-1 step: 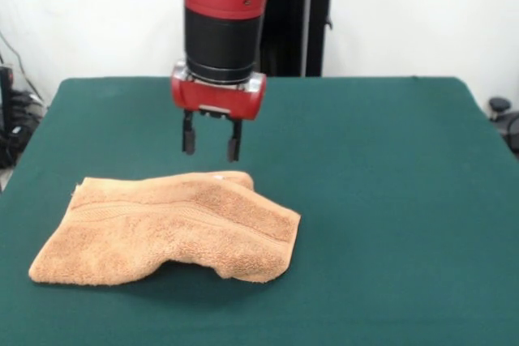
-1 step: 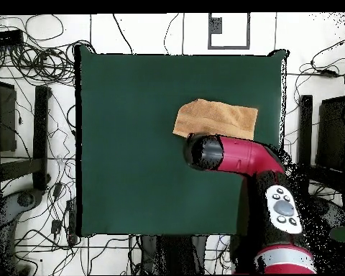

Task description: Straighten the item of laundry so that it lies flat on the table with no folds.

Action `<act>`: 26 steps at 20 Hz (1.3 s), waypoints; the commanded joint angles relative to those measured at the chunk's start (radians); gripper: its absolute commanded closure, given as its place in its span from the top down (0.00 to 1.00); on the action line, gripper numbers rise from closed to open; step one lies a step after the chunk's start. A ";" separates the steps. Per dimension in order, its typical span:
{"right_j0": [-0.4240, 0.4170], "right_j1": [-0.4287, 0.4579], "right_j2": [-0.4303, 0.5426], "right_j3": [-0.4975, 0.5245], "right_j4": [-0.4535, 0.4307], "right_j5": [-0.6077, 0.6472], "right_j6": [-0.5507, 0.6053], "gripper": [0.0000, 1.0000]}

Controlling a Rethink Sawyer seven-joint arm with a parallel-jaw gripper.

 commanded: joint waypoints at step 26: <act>-0.008 0.103 0.086 -0.034 0.038 0.046 0.067 1.00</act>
